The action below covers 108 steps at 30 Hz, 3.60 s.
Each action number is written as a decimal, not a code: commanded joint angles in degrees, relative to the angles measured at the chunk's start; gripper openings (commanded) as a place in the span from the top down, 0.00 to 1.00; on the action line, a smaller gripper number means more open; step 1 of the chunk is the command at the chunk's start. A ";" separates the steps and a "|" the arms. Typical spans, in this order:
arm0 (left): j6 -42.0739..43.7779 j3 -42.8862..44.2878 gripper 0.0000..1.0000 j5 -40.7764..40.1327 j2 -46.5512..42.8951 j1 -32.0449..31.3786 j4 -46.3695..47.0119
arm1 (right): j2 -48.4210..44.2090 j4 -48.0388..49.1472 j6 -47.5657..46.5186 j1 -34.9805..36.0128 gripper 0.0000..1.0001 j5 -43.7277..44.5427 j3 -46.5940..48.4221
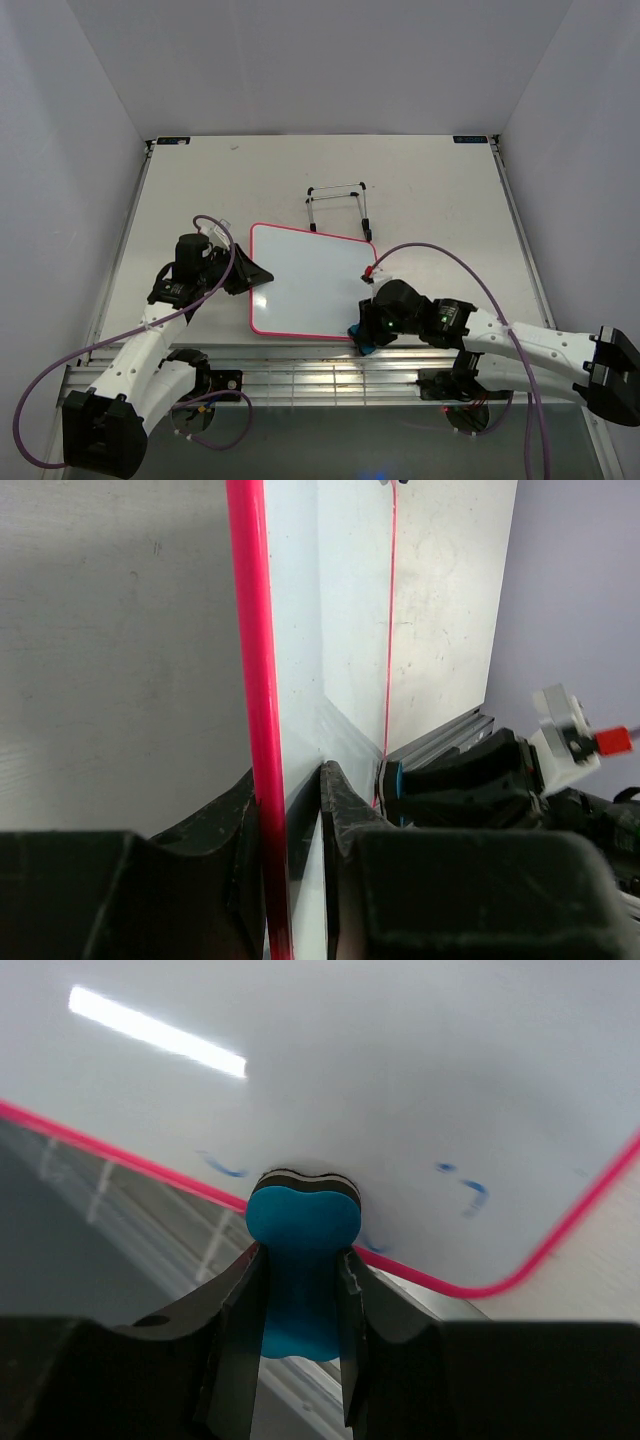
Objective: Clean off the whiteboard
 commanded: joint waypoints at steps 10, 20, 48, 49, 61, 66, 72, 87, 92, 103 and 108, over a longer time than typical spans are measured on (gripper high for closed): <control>7.24 0.79 1.00 -8.33 -0.49 0.43 0.98 | 8.88 11.18 -4.03 7.52 0.92 3.16 6.88; 7.24 0.79 1.00 -8.42 -0.76 0.52 1.06 | 6.87 -15.47 6.77 7.52 0.92 10.74 5.04; 7.50 0.52 1.00 -6.40 -1.11 0.43 1.94 | 0.35 -18.33 7.94 3.58 0.92 20.32 12.33; 7.50 0.43 1.00 -6.31 -1.11 0.43 2.12 | 0.71 -15.69 4.36 3.31 0.92 18.05 12.16; 7.50 0.35 1.00 -5.96 -1.63 0.43 2.12 | 11.96 5.00 -3.15 -8.29 0.92 1.95 5.58; 7.50 0.35 1.00 -6.22 -1.55 0.43 2.20 | 9.06 3.68 1.32 -9.87 0.92 3.43 -2.76; 7.59 0.43 1.00 -6.22 -1.90 0.43 1.94 | 9.50 2.10 4.49 -10.84 0.92 5.54 -7.71; 7.59 0.35 1.00 -5.87 -2.16 0.43 2.12 | 9.23 -11.44 6.08 -10.93 0.92 19.25 -1.56; 7.59 0.26 1.00 -5.26 -1.90 0.52 2.55 | 2.57 -6.64 3.01 -10.85 0.92 15.40 0.02; 7.06 -0.80 1.00 -2.88 -1.81 0.52 4.14 | 6.48 15.53 -3.24 -6.20 0.92 4.91 2.99; 7.15 -0.71 1.00 -3.06 -1.46 0.52 4.05 | 13.09 18.00 -0.60 6.19 0.92 12.12 11.08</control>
